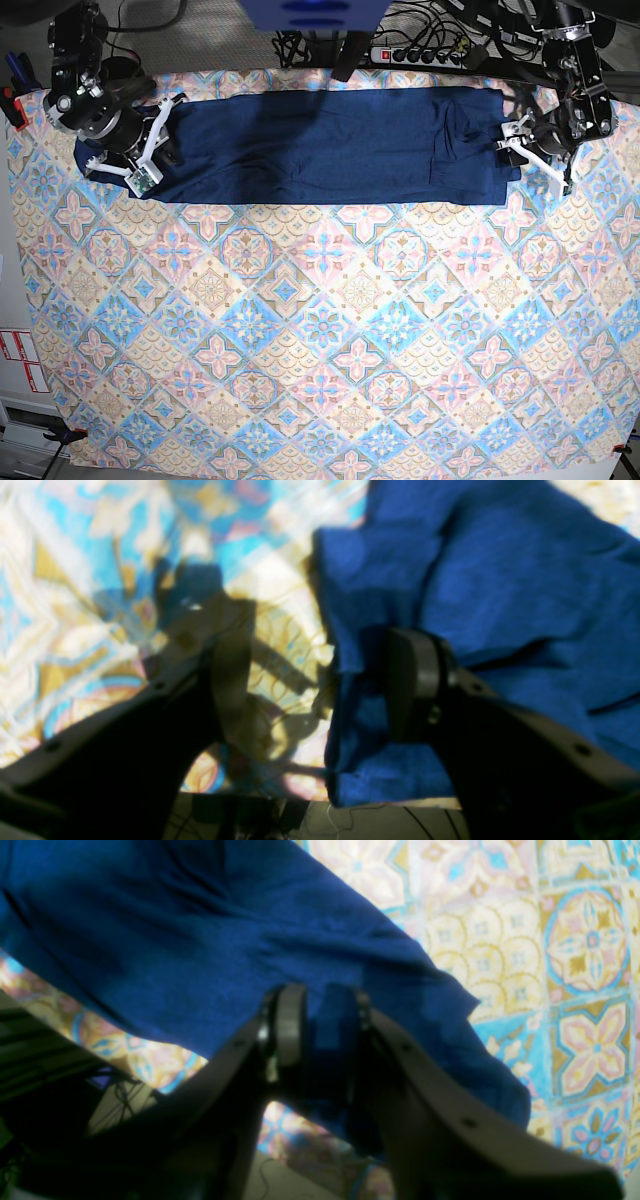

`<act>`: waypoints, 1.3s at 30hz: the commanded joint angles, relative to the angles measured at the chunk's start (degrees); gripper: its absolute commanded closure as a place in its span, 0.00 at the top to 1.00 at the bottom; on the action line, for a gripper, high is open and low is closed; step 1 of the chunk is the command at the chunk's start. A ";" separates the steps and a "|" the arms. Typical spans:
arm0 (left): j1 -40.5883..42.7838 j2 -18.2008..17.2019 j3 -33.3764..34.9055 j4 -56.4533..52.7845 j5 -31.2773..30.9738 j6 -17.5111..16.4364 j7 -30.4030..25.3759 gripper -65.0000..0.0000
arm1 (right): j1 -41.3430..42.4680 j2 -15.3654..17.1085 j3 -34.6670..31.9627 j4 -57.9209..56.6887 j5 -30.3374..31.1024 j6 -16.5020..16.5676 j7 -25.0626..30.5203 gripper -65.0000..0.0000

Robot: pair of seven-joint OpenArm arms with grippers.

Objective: Fold the T-shirt properly
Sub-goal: 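Move the left gripper to the shirt's end and grasp it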

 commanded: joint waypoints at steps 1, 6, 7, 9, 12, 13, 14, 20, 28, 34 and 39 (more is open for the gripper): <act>-0.51 -0.31 2.00 0.81 -1.27 -0.29 -1.22 0.62 | 0.22 0.80 0.44 1.26 0.43 0.07 0.95 0.20; -0.07 0.04 7.54 0.64 -1.53 -0.29 -2.89 0.62 | 0.22 0.80 0.35 1.26 0.43 0.07 0.86 0.20; -0.07 0.04 8.33 0.20 -1.62 -0.29 -2.89 0.62 | 0.22 0.80 0.35 1.26 0.43 0.07 0.86 0.20; -0.16 0.83 9.30 -1.21 -1.62 -0.29 -2.97 0.62 | 0.22 0.80 0.53 1.26 0.43 0.07 0.86 0.20; -0.07 1.19 9.47 -1.56 -1.71 -0.29 -2.97 0.54 | 0.22 0.80 0.71 1.26 0.43 0.07 0.86 0.20; -0.07 1.19 9.47 -1.56 -1.71 -0.38 -2.97 0.46 | 0.22 0.80 0.71 1.26 0.43 0.07 0.86 0.20; -0.16 1.19 9.30 -1.56 -1.71 -0.38 -2.97 0.36 | 0.22 0.80 0.71 1.26 0.43 0.07 0.86 0.20; -0.42 1.19 4.02 -1.47 -1.71 -3.90 -6.31 0.00 | 0.22 0.80 0.79 1.26 0.43 0.07 0.86 0.20; -0.51 -1.10 -1.96 -1.47 -1.71 -4.25 -6.67 0.00 | 0.22 0.80 0.79 1.26 0.43 0.07 0.86 0.20; -0.51 -1.72 -6.00 -1.47 -1.44 -4.25 -8.60 0.00 | 0.22 0.80 0.79 1.26 0.43 0.07 0.86 0.20; 0.01 -1.80 -8.02 3.80 -1.71 -4.60 -5.35 0.00 | 0.22 0.89 1.67 1.26 0.43 0.07 0.95 0.20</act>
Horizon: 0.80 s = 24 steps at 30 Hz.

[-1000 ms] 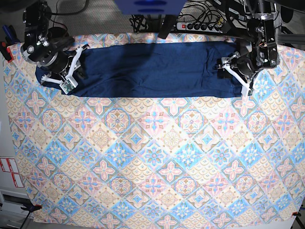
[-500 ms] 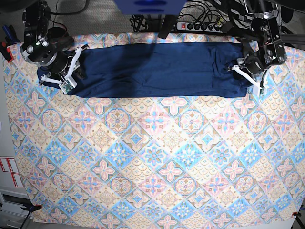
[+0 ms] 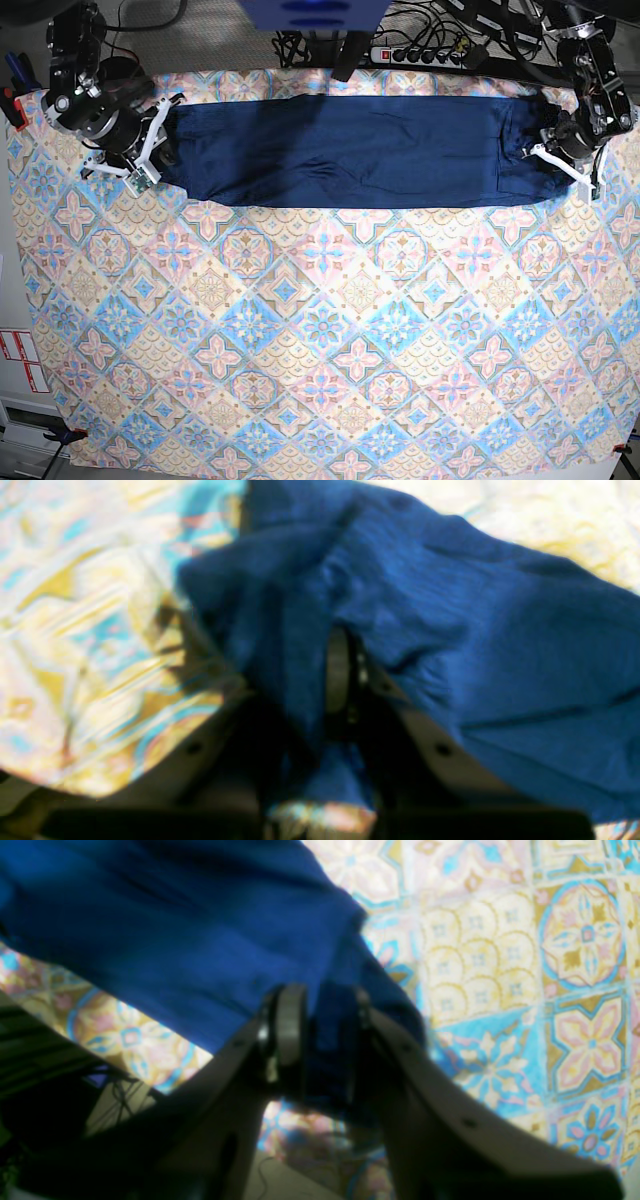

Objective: Fold the T-shirt properly
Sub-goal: 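Move the left gripper to the shirt's end and grasp it, then fold the grasped end with the left gripper toward the right gripper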

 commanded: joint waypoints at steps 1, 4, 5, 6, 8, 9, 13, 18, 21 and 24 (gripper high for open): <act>-0.38 -0.45 -0.13 4.43 -1.44 -1.32 -0.51 0.00 | 0.24 0.87 1.24 1.22 0.39 0.03 0.92 0.20; 1.73 2.89 -0.04 14.10 -1.53 -2.12 3.36 0.00 | 0.24 0.87 2.29 1.22 0.39 0.03 0.84 0.20; 1.91 4.30 -0.04 16.65 -1.44 -2.12 4.24 0.00 | 0.24 0.87 2.47 1.22 0.39 0.03 0.84 0.20; 1.91 5.71 0.04 19.11 -1.44 -2.12 5.82 0.00 | 0.24 0.87 2.73 1.22 0.39 0.03 0.84 0.20; 1.47 8.43 1.63 21.93 -1.44 -2.20 9.16 0.00 | 0.24 0.96 3.00 1.22 0.39 0.03 0.92 0.20; 1.47 9.49 3.12 22.63 -1.44 -2.20 10.13 0.00 | 0.24 0.96 3.00 1.22 0.39 0.03 0.92 0.20; 1.73 13.09 7.69 23.68 -1.09 -1.85 10.74 0.00 | 0.24 0.96 3.08 1.22 0.39 0.03 1.01 0.20; 1.38 15.91 11.91 23.68 -1.09 -1.68 10.65 0.00 | 0.24 0.96 3.08 1.22 0.39 0.03 1.01 0.20; 1.38 18.54 13.23 23.60 -0.92 -1.68 10.74 0.00 | 0.24 0.96 3.08 1.22 0.39 0.03 1.10 0.20; 1.38 20.13 15.17 23.33 -0.92 -1.68 10.65 0.00 | 0.24 0.96 4.40 1.22 0.39 0.03 1.01 0.20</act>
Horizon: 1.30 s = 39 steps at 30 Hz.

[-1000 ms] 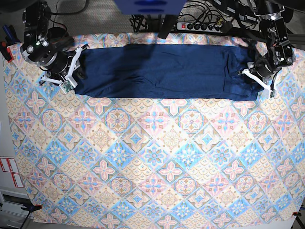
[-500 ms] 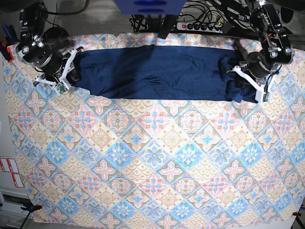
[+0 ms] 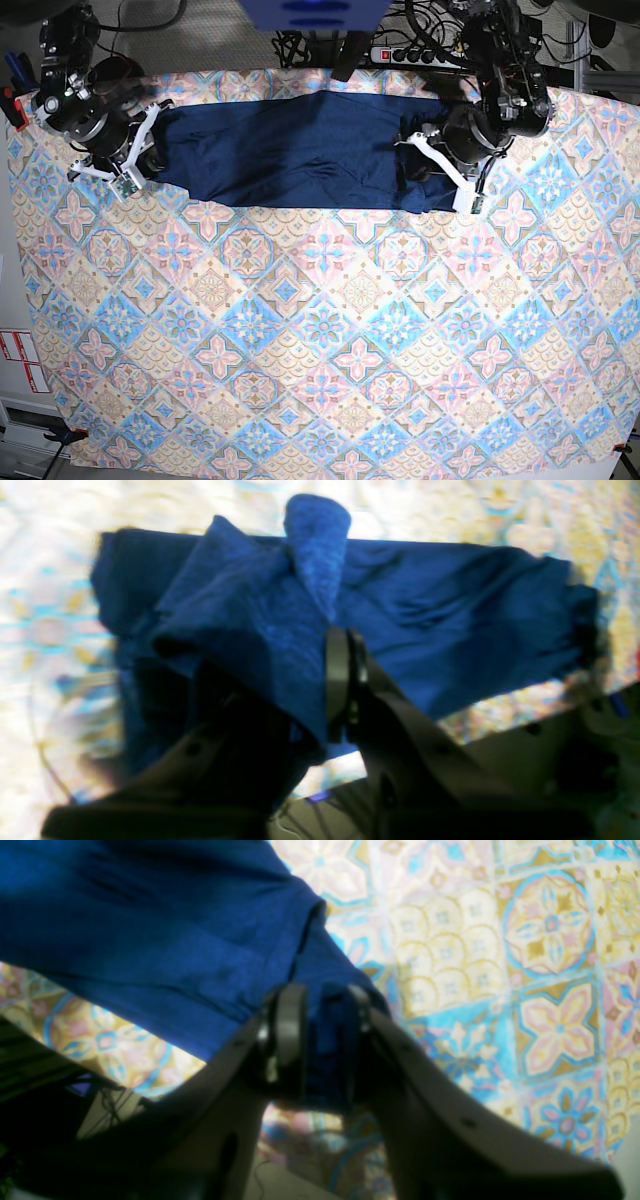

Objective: Fold the T-shirt properly
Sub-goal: 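Fold the grasped end with the left gripper toward the right gripper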

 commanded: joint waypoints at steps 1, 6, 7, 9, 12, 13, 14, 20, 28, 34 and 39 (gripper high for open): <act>-0.41 0.17 1.10 0.84 -1.00 -0.15 -0.89 0.00 | 0.24 0.85 1.02 1.15 0.26 -0.13 0.99 0.20; -0.50 1.40 5.76 0.58 -1.00 4.25 -1.15 0.00 | 0.24 0.85 2.16 1.15 0.26 -0.13 0.99 0.20; -0.59 1.40 6.55 0.14 -1.18 4.25 -1.15 0.00 | 0.24 0.85 2.42 1.15 0.26 -0.13 0.99 0.20; -1.29 1.40 7.69 -0.65 -1.18 4.25 -1.06 0.00 | 0.24 0.85 2.78 1.15 0.26 -0.13 0.99 0.20; -1.55 1.14 8.92 -1.44 -1.09 4.34 -0.71 0.04 | 0.24 0.85 3.48 1.15 0.26 -0.13 0.99 0.20; -1.47 1.14 8.92 -1.36 -1.27 4.43 -0.71 0.09 | 0.24 0.85 3.83 1.15 0.26 -0.13 0.99 0.20; -1.47 1.05 8.74 -1.27 -1.36 4.43 -0.71 0.15 | 0.24 0.85 4.09 1.15 0.26 -0.13 0.99 0.20; 0.38 -0.88 8.57 1.81 -2.67 4.43 -0.62 0.58 | 0.24 0.85 4.71 1.15 0.26 -0.13 1.08 0.20; 2.84 -10.03 -4.62 2.51 -15.16 4.43 -0.71 0.70 | 0.24 0.94 5.59 1.15 0.26 -0.13 1.08 0.20; 2.67 -13.28 -1.01 -2.76 -14.72 4.43 -0.71 0.70 | 0.41 0.94 5.24 1.06 0.26 -0.13 0.99 0.20; -0.76 -13.28 7.34 -10.24 -12.78 4.43 -1.15 0.70 | 0.94 0.94 5.15 1.06 0.26 -0.13 0.73 0.20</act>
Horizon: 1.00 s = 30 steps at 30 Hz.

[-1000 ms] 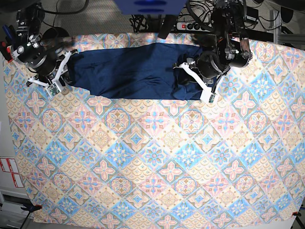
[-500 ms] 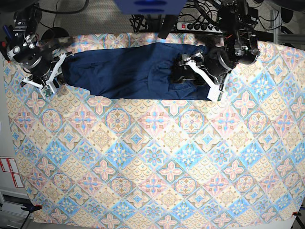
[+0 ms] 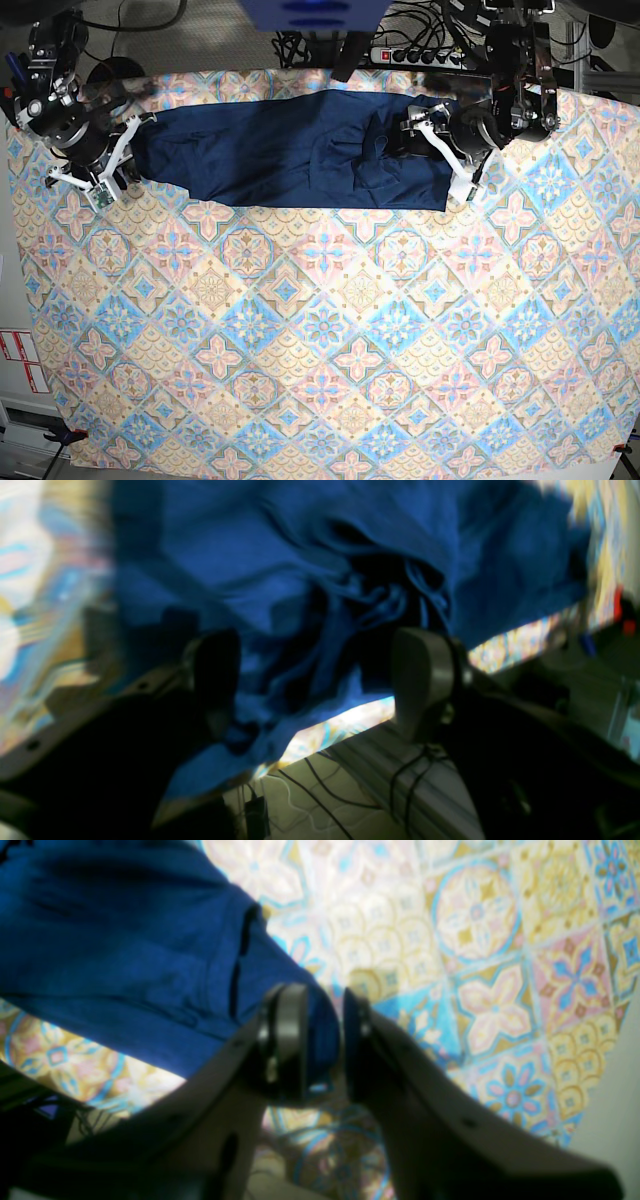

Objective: Fold the T-shirt properly
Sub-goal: 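Fold the grasped end with the left gripper toward the right gripper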

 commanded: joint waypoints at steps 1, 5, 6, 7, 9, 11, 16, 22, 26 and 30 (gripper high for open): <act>-0.66 -0.40 1.27 -0.08 -0.57 -0.10 -0.65 0.70 | 0.04 0.87 0.54 1.06 0.23 -0.10 0.70 0.20; -1.36 -0.40 6.81 -1.22 -0.83 -0.10 -2.58 0.70 | 0.04 0.87 0.71 1.06 0.23 -0.10 0.70 0.20; -1.36 -0.40 8.30 -1.13 -1.00 -0.10 -2.58 0.70 | 0.04 0.87 0.71 1.06 0.32 -0.10 0.70 0.20; -1.10 -0.40 10.32 -1.04 -1.09 -0.19 -2.58 0.70 | 0.04 0.87 0.71 1.06 0.32 -0.10 0.70 0.20; -1.01 -0.40 14.19 -0.60 -2.15 -0.19 -2.93 0.70 | 0.04 0.78 0.71 1.06 0.32 -0.10 0.70 0.20; -1.01 -0.40 16.83 -0.17 -3.11 -0.19 -2.85 0.70 | 0.04 0.78 0.71 1.06 0.32 -0.10 0.70 0.20; -0.66 -0.49 20.70 2.56 -4.08 -0.10 -2.93 0.70 | 0.84 0.78 0.45 1.06 0.32 -0.10 0.70 0.20; -0.74 -0.84 20.17 4.85 -3.99 -0.10 -2.93 0.70 | 1.27 0.78 0.36 0.98 0.32 -0.10 0.70 0.20; 0.22 -2.25 12.43 6.08 -4.26 -0.10 -3.02 0.70 | 1.27 0.78 0.71 0.98 0.32 -0.10 0.70 0.20; 0.14 -2.16 5.05 6.43 -4.26 -0.10 -3.02 0.70 | 1.27 0.78 0.71 0.98 0.32 -0.10 0.70 0.20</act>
